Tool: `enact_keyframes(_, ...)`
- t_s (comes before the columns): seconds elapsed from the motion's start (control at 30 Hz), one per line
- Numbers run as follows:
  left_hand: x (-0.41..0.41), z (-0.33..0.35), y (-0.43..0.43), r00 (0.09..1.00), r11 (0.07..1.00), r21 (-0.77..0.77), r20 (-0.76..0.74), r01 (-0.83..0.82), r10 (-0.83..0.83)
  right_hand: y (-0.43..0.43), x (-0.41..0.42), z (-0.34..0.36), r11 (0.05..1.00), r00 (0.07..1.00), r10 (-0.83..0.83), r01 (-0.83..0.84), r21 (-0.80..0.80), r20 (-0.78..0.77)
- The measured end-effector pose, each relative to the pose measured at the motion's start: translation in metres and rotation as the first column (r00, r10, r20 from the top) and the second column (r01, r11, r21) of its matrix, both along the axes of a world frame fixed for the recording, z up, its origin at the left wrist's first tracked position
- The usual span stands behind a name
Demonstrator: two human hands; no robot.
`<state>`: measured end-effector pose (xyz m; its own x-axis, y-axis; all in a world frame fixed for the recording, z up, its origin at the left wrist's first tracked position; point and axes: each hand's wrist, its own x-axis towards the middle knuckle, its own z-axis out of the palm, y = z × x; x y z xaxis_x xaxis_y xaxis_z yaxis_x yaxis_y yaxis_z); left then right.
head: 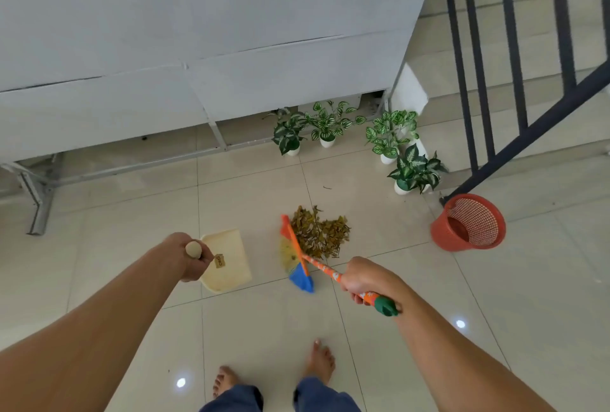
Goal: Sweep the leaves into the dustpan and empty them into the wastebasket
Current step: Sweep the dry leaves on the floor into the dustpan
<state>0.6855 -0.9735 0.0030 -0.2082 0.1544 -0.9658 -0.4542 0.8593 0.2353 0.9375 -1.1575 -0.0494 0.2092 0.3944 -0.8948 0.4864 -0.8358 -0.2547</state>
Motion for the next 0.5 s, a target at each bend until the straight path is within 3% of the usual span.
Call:
enact_keyframes(0.17,0.002,0.0,0.0,0.999,0.999,-0.023,0.033,0.041,-0.041,0.0,0.015,0.014,0.999,1.0,-0.007,0.007,0.04,-0.006)
enact_keyframes(0.33,0.003,0.008,-0.003,0.996,0.998,0.001,0.064,0.066,-0.066,0.034,0.011,0.005,0.968,0.959,-0.227,0.241,0.066,-0.172)
enact_keyframes(0.5,-0.006,0.013,-0.001,0.996,0.999,0.041,0.084,0.034,-0.037,0.054,-0.003,-0.005,0.87,0.819,-0.468,0.493,-0.009,-0.331)
